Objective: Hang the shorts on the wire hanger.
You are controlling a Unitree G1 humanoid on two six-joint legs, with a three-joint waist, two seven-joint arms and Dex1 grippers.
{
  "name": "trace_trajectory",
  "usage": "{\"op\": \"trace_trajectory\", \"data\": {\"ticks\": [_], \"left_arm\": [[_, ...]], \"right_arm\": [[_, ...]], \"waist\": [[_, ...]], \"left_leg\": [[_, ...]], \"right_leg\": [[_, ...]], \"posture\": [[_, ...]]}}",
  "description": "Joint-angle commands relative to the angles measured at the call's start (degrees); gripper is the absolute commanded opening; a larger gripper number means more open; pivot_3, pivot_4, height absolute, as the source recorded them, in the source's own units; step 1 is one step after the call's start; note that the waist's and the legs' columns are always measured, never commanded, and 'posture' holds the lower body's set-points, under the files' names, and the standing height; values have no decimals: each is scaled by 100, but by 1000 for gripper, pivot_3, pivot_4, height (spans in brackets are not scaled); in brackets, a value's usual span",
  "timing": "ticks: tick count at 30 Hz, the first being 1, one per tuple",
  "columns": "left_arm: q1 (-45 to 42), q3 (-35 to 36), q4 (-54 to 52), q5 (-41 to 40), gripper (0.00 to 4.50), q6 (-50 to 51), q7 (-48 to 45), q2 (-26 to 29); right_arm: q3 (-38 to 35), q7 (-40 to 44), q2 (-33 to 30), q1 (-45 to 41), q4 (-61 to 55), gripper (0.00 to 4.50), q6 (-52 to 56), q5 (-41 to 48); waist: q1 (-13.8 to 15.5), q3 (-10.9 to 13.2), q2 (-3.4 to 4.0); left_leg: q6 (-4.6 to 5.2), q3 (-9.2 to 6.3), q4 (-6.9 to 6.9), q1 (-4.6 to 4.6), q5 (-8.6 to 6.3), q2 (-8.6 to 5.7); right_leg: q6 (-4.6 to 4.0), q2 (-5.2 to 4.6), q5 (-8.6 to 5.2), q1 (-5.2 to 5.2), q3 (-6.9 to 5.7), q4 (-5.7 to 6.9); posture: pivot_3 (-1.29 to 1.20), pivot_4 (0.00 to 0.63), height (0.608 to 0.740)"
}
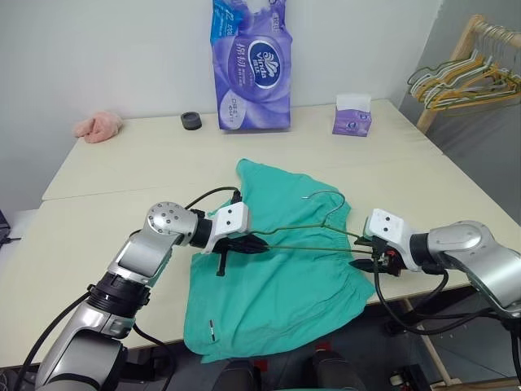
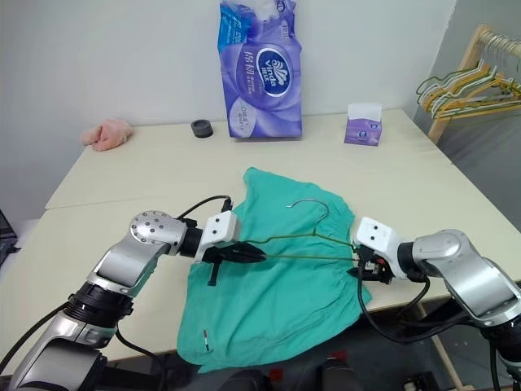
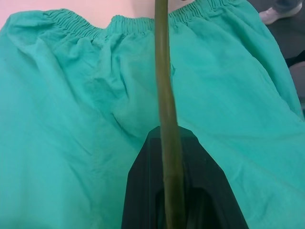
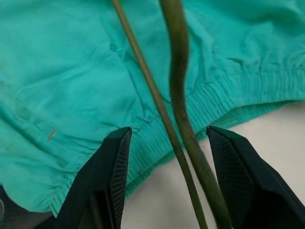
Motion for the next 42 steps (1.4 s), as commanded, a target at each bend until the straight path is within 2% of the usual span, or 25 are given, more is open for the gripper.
{"op": "trace_trajectory", "data": {"ticks": [1,6,14,17,21,25,29,32,37,42], "left_arm": [[-63,-9,-255,24,0,-88,-11,8],[-61,-29,-241,55,0,-126,8,-14],[-107,0,-164,-9,0,-94,-6,-117],[-95,102,-134,-149,655,51,39,-202],[-156,278,120,-123,1859,-44,344,-393],[-382,804,605,-498,3028,359,647,-520],[-876,1565,1730,-745,3028,660,1233,-507],[-951,1768,1966,-884,3028,828,1205,-500],[-585,1572,1337,-1188,3028,1366,432,-279],[-206,1365,593,-1222,3028,1164,12,-164]], "right_arm": [[-42,109,-63,-222,-20,1739,-74,-81],[26,253,-121,-238,-113,31,-45,-61],[-27,307,-115,-154,-252,31,43,23],[-86,307,-152,-90,-312,0,46,38],[-297,242,-173,91,-403,0,170,124],[-670,155,-207,386,-460,0,374,279],[-1646,-14,-178,1088,-637,0,837,638],[-2297,-160,-75,1582,-801,0,1163,867],[-3291,-375,98,2374,-934,0,1623,1156],[-4065,-574,319,3293,-896,0,1885,1217]], "waist": [[0,0,0],[1,1,-1],[1,1,-1],[1,1,-1],[2,1,-2],[0,2,-4],[0,4,-6],[-8,3,-6],[-14,5,-8],[-6,5,-8]], "left_leg": [[0,0,0,0,0,0],[0,-2,-1,0,0,0],[0,-2,0,0,0,0],[0,-2,0,0,0,1],[0,-2,0,-1,0,1],[0,-3,2,-2,0,1],[0,-5,2,-2,0,1],[1,-5,1,-2,-1,0],[1,-4,1,-4,-2,0],[1,-5,0,-1,-1,1]], "right_leg": [[0,0,0,0,0,0],[0,0,0,0,-1,-1],[0,0,0,0,-2,-2],[1,0,0,0,-1,-3],[2,0,0,0,-1,-3],[2,0,1,0,-2,-3],[3,0,0,0,-5,-4],[4,0,2,1,-5,-4],[10,-1,6,3,1,-9],[10,-1,5,6,1,-9]], "posture": [[-87,58,740],[-88,60,740],[-93,59,740],[-97,59,740],[-102,59,740],[-119,61,740],[-127,62,740],[-141,66,740],[-144,70,740],[-144,71,740]]}}
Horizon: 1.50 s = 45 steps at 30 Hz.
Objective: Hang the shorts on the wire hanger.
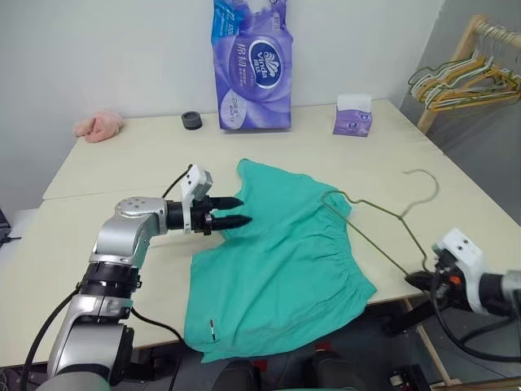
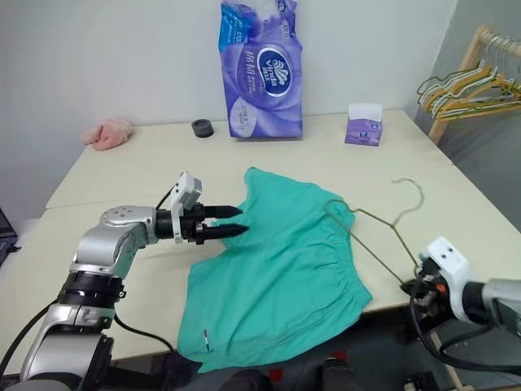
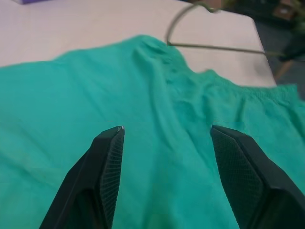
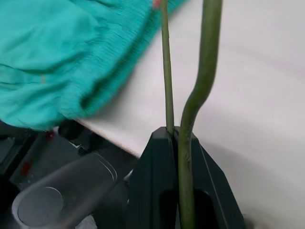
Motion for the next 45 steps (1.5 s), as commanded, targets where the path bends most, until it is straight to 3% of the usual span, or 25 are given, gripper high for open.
{"op": "trace_trajectory", "data": {"ticks": [1,7,19,26,45], "left_arm": [[49,-108,-585,-53,3028,-312,-221,84],[76,-229,-686,247,3028,-1075,-1,-79],[66,-190,-681,270,3028,-1209,284,-129],[54,-211,-660,321,3028,-1265,333,-92],[-288,-26,-78,506,3028,-1677,533,-3]], "right_arm": [[-516,-193,196,225,-42,0,147,126],[-434,-364,350,477,76,0,139,152],[-451,-494,430,642,-67,0,433,528],[-228,-563,378,140,-136,0,482,804],[1613,209,-715,-1294,1236,0,-268,521]], "waist": [[1,0,0],[1,0,1],[6,0,0],[-1,1,-1],[12,2,-4]], "left_leg": [[0,0,0,0,0,0],[1,4,-1,5,0,0],[2,3,-1,3,-1,0],[2,3,-1,4,-1,0],[3,1,-1,2,-1,0]], "right_leg": [[1,0,0,1,0,-1],[12,1,-5,8,1,-6],[31,2,-15,8,1,-8],[32,4,-16,8,0,-8],[33,5,-14,9,-1,-14]], "posture": [[-144,71,740],[-141,70,740],[-122,71,740],[-109,67,740],[-90,61,740]]}}
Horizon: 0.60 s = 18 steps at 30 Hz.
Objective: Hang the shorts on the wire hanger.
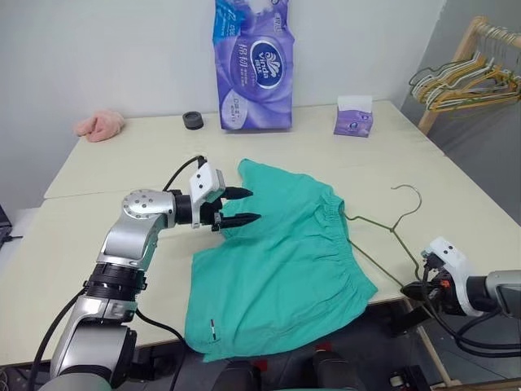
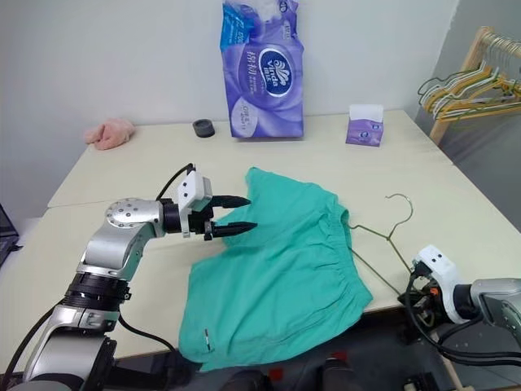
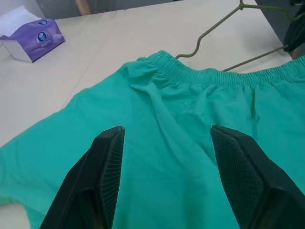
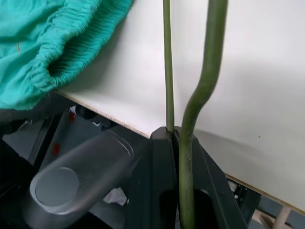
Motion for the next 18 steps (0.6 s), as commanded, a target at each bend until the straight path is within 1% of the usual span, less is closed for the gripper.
{"op": "trace_trajectory", "data": {"ticks": [1,4,5,10,13,16,17,18], "left_arm": [[-155,166,3,0,3028,-154,71,75],[-166,159,24,-16,3028,-170,74,60],[-174,158,30,-27,3028,-171,79,53],[-228,200,77,-65,3028,-172,123,40],[-240,231,75,-94,3028,-142,149,37],[-221,275,40,-195,3028,134,161,78],[-221,285,39,-187,3391,165,185,94],[-245,328,63,-212,3600,219,236,81]], "right_arm": [[257,211,-73,-436,116,0,-210,-44],[540,184,178,-1010,508,0,-189,-73],[669,186,279,-1259,665,0,-166,-90],[1131,235,521,-1941,1225,0,-247,-290],[1137,216,682,-2234,1408,0,-223,-288],[874,190,718,-2396,1326,0,-144,-167],[803,183,722,-2425,1288,0,-109,-122],[708,171,721,-2456,1164,0,-36,-41]], "waist": [[-10,0,-1],[-14,0,0],[-13,0,0],[9,0,-1],[15,0,0],[19,0,0],[17,0,0],[17,0,0]], "left_leg": [[0,0,0,0,0,0],[0,1,0,1,0,2],[0,1,-1,1,0,2],[0,-2,0,-3,0,1],[0,-2,1,-4,0,0],[0,-5,0,-4,0,0],[0,-5,0,-5,0,0],[0,-5,0,-6,0,0]], "right_leg": [[0,0,0,0,0,0],[-6,0,4,-1,0,0],[-24,0,14,-1,0,0],[-28,0,17,-4,0,0],[-29,-2,18,-4,0,0],[-29,-2,18,-5,-1,1],[-29,-2,18,-6,0,2],[-29,-2,18,-7,0,1]], "posture": [[-90,61,740],[-77,55,740],[-75,53,740],[-66,52,740],[-60,52,740],[-60,52,740],[-57,52,740],[-59,52,740]]}}
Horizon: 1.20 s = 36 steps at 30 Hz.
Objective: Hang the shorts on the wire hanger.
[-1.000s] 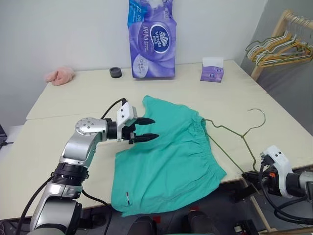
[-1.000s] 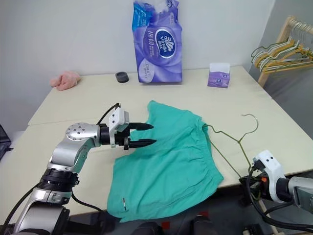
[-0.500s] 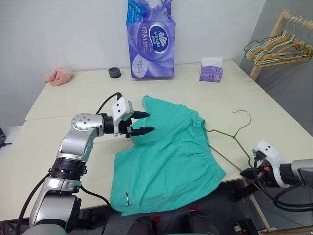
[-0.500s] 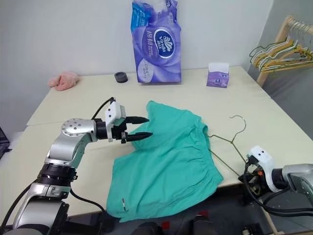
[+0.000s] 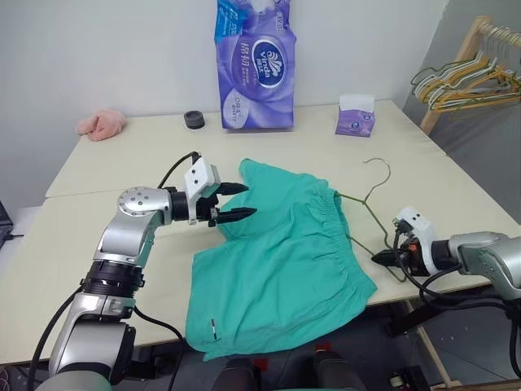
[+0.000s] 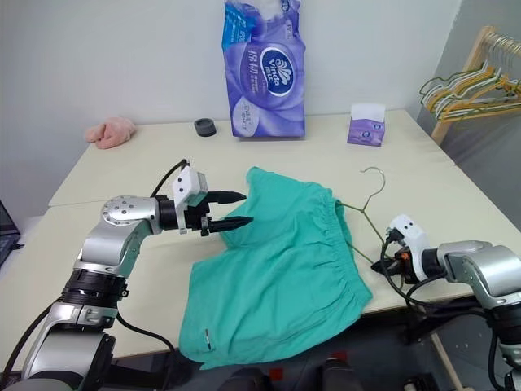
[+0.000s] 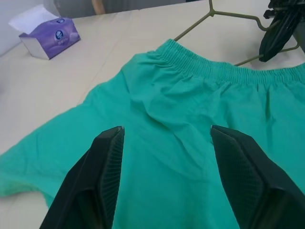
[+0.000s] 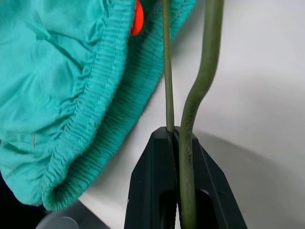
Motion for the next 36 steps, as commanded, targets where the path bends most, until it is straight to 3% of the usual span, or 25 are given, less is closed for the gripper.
{"op": "trace_trajectory", "data": {"ticks": [1,3,11,15,20,36], "left_arm": [[-181,299,-88,-158,3862,137,163,54],[-295,428,-45,-280,4488,259,295,-27],[-1048,395,-107,-526,4488,666,-46,-5],[-1193,-104,-257,-312,4488,372,-1042,328],[-1215,-431,-136,-151,4488,69,-1544,413],[-988,-971,560,549,4488,-934,-2287,455]], "right_arm": [[-497,-13,-45,-232,-361,0,120,253],[-620,-39,-28,-273,-643,0,260,399],[310,-33,-282,-323,-1848,0,-390,-169],[895,151,-410,-539,-2124,0,-934,-631],[1238,359,-581,-646,-2311,0,-1422,-1057],[1191,673,-649,-746,-2797,0,-1693,-1371]], "waist": [[0,0,0],[0,0,0],[-19,0,0],[-57,0,1],[-69,0,0],[-77,0,0]], "left_leg": [[0,0,0,0,0,0],[0,-3,0,0,0,1],[-1,-3,1,-3,0,-2],[-2,2,0,-3,1,-2],[-2,3,-1,-3,1,-1],[-1,5,0,-5,0,-1]], "right_leg": [[0,0,0,0,0,0],[0,0,0,-1,-2,1],[2,0,0,-1,-3,0],[2,0,0,-7,0,2],[0,0,-1,-9,-1,2],[0,0,-1,-10,-2,1]], "posture": [[-61,51,740],[-67,50,740],[-85,46,740],[-100,45,740],[-100,47,740],[-118,53,740]]}}
